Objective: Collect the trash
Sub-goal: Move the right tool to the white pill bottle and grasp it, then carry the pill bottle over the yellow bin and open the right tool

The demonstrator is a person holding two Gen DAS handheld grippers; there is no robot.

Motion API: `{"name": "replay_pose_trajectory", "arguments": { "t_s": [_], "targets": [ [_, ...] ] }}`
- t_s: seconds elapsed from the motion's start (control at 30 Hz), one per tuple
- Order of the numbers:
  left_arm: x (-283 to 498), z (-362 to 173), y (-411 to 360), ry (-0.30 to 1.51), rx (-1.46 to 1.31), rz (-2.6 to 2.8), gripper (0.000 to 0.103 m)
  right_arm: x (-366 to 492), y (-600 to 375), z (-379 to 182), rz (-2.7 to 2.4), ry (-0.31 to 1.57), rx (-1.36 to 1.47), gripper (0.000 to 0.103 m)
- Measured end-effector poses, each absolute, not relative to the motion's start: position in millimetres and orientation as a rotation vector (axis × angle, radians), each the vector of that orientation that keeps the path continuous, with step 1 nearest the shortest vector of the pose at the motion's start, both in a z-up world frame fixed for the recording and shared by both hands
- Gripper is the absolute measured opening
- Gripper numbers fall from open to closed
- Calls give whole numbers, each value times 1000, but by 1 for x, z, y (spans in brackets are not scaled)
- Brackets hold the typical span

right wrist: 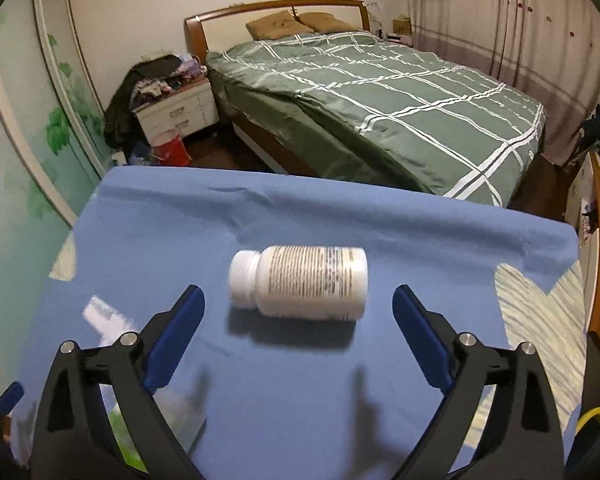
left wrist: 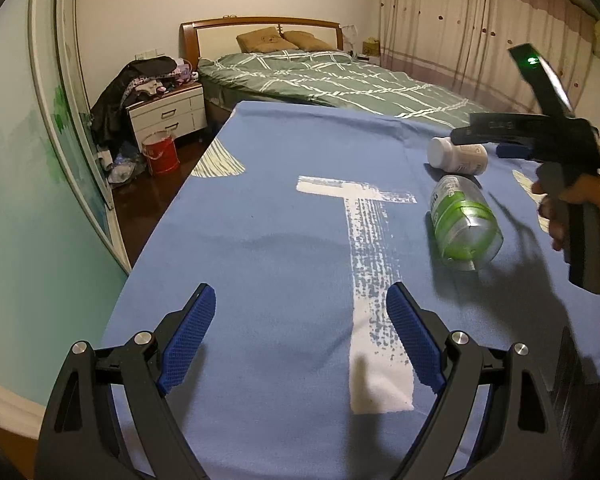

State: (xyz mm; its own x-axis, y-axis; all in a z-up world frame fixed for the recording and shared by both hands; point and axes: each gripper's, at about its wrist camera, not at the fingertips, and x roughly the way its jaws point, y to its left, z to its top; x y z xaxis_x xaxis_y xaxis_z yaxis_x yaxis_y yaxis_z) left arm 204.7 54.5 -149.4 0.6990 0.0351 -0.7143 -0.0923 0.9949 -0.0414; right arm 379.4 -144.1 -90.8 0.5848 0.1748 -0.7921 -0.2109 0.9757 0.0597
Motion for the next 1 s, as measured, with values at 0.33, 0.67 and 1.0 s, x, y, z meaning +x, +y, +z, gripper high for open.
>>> {"name": "replay_pose_trajectory", "arguments": {
  "t_s": [0.33, 0.67, 1.0],
  "targets": [
    [204, -150, 56, 792, -92, 65, 86, 399, -129, -116, 163, 984, -74, 80],
    [202, -148, 51, 774, -77, 53, 86, 342, -182, -105, 142, 933, 3, 80],
    [200, -147, 48, 768, -65, 45, 86, 245, -289, -89, -6, 891, 71, 80]
  ]
}}
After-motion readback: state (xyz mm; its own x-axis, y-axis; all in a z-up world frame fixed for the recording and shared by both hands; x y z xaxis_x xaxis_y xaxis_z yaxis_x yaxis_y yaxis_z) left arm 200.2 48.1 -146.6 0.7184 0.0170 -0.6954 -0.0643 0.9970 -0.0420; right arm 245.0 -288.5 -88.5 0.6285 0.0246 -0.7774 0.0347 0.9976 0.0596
